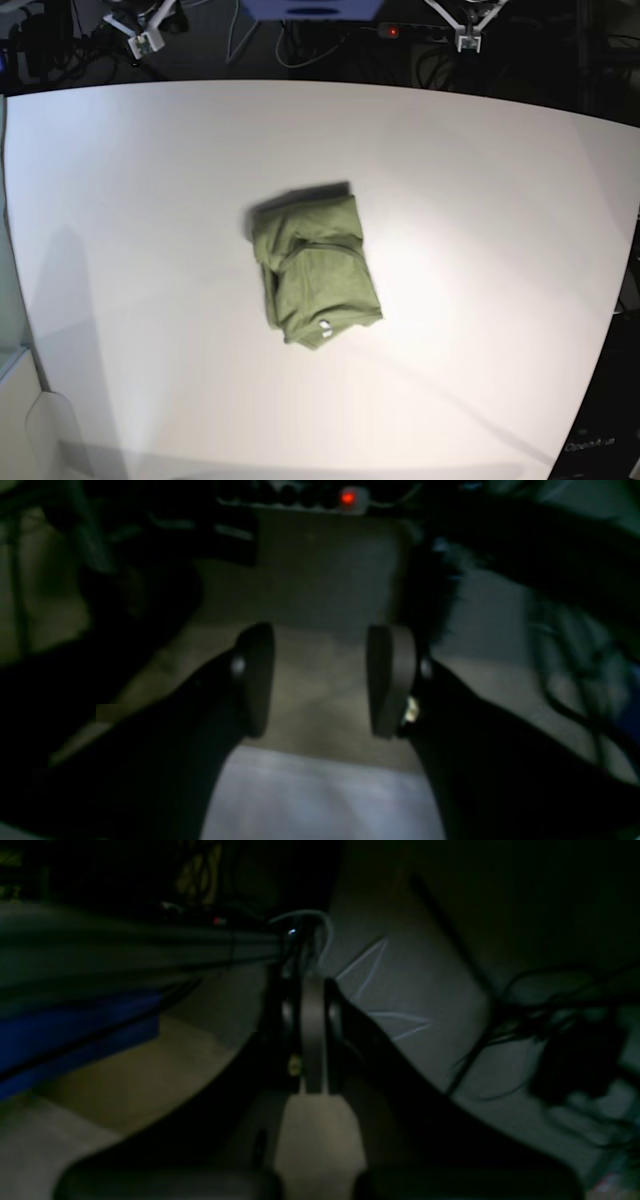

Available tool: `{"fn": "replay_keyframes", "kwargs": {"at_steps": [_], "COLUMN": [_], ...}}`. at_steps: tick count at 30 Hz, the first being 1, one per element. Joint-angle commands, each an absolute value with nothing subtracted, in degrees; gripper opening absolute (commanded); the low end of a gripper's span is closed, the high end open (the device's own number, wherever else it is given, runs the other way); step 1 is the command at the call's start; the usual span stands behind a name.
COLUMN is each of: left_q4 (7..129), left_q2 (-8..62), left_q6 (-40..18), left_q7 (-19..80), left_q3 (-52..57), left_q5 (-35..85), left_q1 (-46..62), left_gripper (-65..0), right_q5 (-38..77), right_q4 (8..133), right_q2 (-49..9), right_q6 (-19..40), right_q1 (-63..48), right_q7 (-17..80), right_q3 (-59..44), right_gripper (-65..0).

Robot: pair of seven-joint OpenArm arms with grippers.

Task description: Fold the T-shirt properly

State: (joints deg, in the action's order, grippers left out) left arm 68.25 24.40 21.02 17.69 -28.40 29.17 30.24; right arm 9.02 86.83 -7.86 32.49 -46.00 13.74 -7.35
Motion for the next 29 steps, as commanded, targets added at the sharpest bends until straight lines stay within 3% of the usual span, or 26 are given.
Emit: {"fn": "replay_keyframes", "kwargs": {"at_steps": [1, 9, 12, 16, 22, 24, 29], "left_q4": [65.7, 38.8, 27.3, 12.1, 0.0, 0.1, 0.2], "left_q2": [24.7, 19.7, 16.4, 12.6, 9.4, 8.7, 7.9], "left_q6": [20.9, 5.5, 2.4, -1.9, -7.0, -7.1, -7.3], "left_q7": [15.7, 3.2, -3.0, -12.5, -22.5, -21.8, -18.2], "left_q3": [-29.7, -31.0, -31.2, -31.4, -31.0, -31.0, -31.0], "left_q5": [29.0, 31.8, 31.3, 31.3, 31.9, 31.9, 31.9], "left_q1": [29.2, 18.1, 14.3, 9.7, 7.2, 6.5, 4.5], "left_gripper": [-35.7, -35.7, -35.7, -35.7, -35.7, -35.7, -35.7], "right_q5": [9.0, 7.9, 7.8, 7.7, 7.7, 7.6, 2.0], "right_q4": [85.7, 67.6, 58.2, 38.7, 0.0, 0.0, 0.0], "right_q2": [-7.4, -6.2, -6.5, -8.1, -10.9, -11.4, -8.9], "right_q6": [32.7, 32.7, 32.7, 32.7, 32.5, 28.5, 4.3], "right_q1": [-46.5, -42.4, -38.8, -30.9, -13.2, -9.2, -10.4], "right_q7": [11.6, 1.0, -2.9, -10.2, -32.0, -36.6, -29.3], "right_q3": [-7.6, -7.5, -7.4, -7.4, -7.0, -6.5, 5.7], "right_gripper": [-64.3, -64.3, -64.3, -64.3, -63.7, -63.5, -63.5]}}
